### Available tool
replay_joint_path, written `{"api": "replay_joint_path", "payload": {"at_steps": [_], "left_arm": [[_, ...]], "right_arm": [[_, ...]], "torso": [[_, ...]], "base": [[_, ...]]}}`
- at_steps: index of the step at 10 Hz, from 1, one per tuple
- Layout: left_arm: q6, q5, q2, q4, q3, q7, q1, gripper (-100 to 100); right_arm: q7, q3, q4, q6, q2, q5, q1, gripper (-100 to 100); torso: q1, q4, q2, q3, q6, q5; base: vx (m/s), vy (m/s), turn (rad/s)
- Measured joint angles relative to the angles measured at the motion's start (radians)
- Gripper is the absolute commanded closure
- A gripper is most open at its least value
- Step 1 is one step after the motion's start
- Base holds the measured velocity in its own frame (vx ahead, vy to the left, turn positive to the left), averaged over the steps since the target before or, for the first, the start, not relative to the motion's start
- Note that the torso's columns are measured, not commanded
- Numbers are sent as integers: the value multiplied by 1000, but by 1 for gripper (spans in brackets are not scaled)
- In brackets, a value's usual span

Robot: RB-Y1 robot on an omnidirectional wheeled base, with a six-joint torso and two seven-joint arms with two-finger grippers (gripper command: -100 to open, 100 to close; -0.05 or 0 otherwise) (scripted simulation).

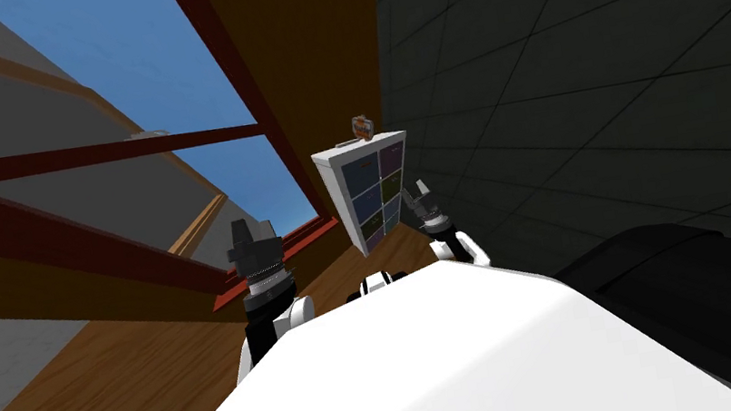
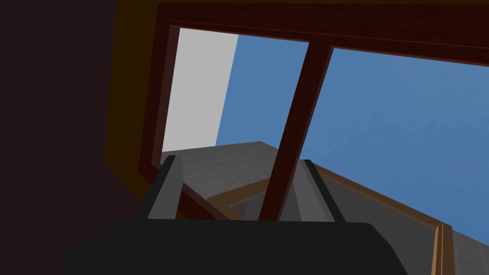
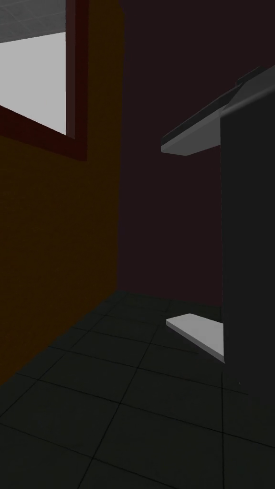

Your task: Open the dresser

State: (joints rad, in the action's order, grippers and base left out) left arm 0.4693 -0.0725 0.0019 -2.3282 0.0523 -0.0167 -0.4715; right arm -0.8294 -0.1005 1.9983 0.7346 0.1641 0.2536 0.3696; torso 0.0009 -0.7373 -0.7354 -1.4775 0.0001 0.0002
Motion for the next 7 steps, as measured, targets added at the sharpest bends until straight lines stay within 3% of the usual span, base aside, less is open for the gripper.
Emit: {"api": "replay_joint_path", "payload": {"at_steps": [7], "left_arm": [[0, 0, 0, 0, 0, 0, 0, 0]], "right_arm": [[-187, -5, -82, 33, 7, 51, -23, -100]], "torso": [[0, 0, -1, 1, 0, 0]], "base": [[48, 23, -25]]}}
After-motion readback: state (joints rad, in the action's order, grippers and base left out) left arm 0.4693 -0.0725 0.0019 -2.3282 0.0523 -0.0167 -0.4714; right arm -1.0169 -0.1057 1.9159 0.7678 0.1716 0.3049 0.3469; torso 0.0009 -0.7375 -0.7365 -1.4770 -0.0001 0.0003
